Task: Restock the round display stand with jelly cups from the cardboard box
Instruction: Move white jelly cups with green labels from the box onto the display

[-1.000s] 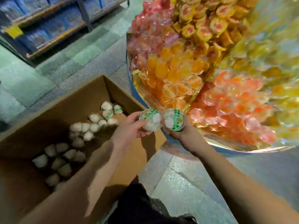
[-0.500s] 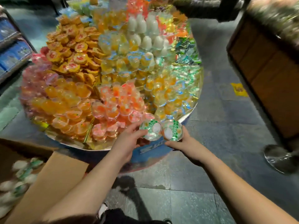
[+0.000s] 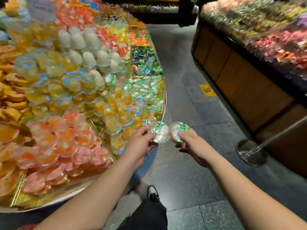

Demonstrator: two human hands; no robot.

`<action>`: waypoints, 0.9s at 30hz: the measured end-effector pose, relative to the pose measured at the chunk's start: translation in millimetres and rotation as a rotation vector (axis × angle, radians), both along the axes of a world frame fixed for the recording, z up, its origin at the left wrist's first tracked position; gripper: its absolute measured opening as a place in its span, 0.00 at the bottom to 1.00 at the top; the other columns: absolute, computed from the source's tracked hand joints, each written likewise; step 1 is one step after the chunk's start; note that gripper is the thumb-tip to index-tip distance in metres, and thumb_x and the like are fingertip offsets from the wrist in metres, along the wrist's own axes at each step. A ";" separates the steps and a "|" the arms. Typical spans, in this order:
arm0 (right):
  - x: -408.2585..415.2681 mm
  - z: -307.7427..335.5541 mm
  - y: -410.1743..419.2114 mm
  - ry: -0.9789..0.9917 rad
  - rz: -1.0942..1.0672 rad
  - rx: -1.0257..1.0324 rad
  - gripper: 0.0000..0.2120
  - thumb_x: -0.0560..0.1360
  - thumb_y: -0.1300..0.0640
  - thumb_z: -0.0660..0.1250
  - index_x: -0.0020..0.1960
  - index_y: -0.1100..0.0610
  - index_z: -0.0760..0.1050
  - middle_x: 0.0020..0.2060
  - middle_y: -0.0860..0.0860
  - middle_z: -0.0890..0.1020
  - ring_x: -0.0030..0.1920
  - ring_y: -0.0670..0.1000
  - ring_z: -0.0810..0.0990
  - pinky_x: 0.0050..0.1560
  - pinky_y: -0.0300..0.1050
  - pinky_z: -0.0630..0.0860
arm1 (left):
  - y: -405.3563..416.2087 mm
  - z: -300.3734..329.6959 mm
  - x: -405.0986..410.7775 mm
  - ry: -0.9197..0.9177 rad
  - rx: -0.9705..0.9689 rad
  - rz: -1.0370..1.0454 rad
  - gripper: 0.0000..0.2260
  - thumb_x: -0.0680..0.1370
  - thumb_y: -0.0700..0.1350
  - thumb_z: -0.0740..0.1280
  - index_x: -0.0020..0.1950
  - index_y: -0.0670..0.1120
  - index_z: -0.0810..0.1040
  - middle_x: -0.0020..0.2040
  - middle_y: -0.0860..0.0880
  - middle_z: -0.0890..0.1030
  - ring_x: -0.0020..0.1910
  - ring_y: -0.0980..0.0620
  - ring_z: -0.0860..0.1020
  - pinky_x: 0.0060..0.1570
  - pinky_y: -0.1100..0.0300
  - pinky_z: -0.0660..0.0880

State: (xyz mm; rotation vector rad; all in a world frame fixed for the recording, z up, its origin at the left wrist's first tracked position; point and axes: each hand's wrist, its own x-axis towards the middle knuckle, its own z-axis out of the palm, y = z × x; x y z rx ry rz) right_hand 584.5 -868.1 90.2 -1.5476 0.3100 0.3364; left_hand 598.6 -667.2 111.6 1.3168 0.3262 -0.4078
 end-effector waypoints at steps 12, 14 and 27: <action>200.3 -22.8 -77.1 0.162 0.114 -0.050 0.13 0.79 0.54 0.67 0.62 0.54 0.71 0.54 0.53 0.83 0.48 0.53 0.84 0.46 0.46 0.73 | -78.2 -27.0 176.4 0.198 -0.187 0.166 0.12 0.79 0.33 0.63 0.62 0.42 0.74 0.52 0.44 0.83 0.45 0.49 0.83 0.43 0.60 0.81; 222.9 -25.0 -85.0 0.182 0.123 -0.033 0.11 0.79 0.54 0.67 0.60 0.53 0.73 0.51 0.51 0.83 0.42 0.50 0.81 0.43 0.42 0.74 | -85.6 -29.6 195.1 0.246 -0.200 0.158 0.08 0.80 0.33 0.63 0.53 0.46 0.75 0.47 0.45 0.83 0.44 0.49 0.82 0.48 0.58 0.79; 385.8 -86.9 -118.8 0.286 0.474 -0.182 0.44 0.63 0.32 0.76 0.72 0.52 0.69 0.64 0.50 0.80 0.59 0.49 0.80 0.57 0.47 0.74 | -117.8 -97.1 286.6 0.365 0.014 0.366 0.04 0.78 0.47 0.69 0.48 0.46 0.78 0.28 0.48 0.74 0.27 0.50 0.71 0.29 0.59 0.64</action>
